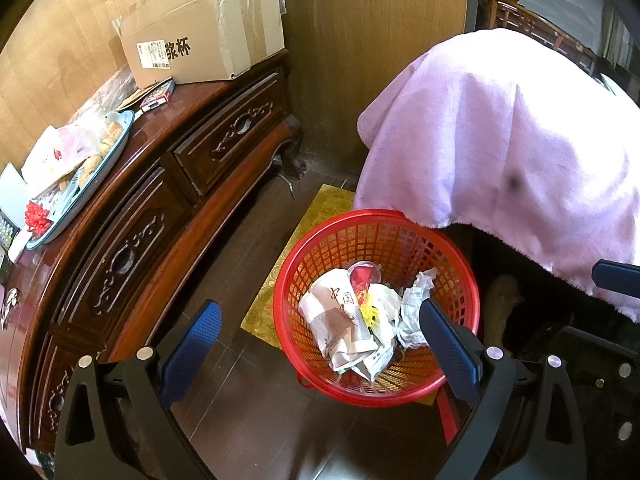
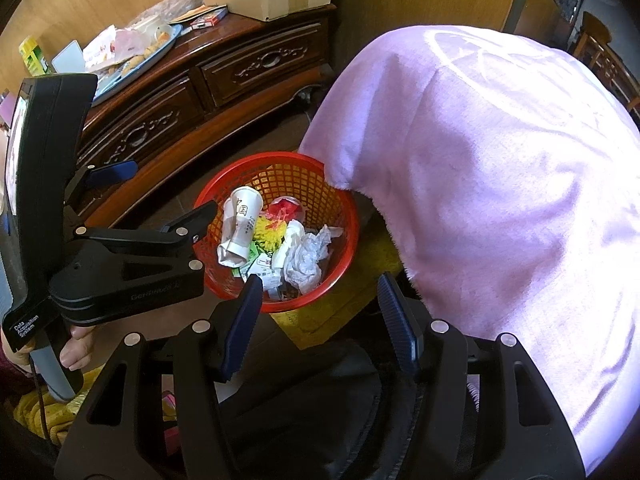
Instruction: Collect trash
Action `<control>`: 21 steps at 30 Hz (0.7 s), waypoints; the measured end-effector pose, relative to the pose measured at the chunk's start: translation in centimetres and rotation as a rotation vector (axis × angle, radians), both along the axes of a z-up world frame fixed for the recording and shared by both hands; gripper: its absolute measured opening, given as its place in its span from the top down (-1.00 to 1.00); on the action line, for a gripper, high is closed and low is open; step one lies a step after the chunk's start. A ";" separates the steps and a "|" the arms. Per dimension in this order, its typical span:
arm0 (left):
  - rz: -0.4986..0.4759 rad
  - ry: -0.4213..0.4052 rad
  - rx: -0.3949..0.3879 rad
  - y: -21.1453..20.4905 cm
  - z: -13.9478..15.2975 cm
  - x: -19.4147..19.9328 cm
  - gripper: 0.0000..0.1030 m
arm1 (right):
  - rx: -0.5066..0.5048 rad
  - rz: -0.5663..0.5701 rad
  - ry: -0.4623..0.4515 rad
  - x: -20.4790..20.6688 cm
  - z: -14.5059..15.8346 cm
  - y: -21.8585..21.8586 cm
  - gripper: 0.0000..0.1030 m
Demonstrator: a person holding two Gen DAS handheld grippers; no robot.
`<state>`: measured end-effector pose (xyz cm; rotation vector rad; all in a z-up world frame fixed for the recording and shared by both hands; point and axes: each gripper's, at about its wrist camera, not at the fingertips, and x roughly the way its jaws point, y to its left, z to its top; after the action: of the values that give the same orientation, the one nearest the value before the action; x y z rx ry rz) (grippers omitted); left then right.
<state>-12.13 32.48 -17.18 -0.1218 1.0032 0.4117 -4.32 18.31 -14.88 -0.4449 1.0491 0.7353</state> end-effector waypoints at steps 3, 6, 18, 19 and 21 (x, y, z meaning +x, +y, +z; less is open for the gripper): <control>-0.002 0.001 0.002 0.0 0.0 0.0 -0.89 | 0.000 0.000 0.000 0.0 0.0 0.0 -0.15; -0.002 0.001 0.002 -0.2 0.0 0.0 -0.89 | 0.000 0.001 -0.003 0.0 0.0 0.0 -0.15; -0.005 0.007 -0.002 -0.3 -0.3 0.0 -0.89 | -0.002 0.001 -0.007 0.0 0.2 0.1 -0.15; -0.006 0.008 -0.003 -0.3 -0.4 0.0 -0.89 | -0.002 0.001 -0.007 0.0 0.2 0.2 -0.15; -0.007 0.010 -0.006 -0.3 -0.5 0.0 -0.89 | -0.002 0.001 -0.007 0.0 0.2 0.2 -0.15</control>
<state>-12.17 32.14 -17.67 -0.1220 1.0143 0.4027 -4.30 18.47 -14.71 -0.4489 1.0434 0.7329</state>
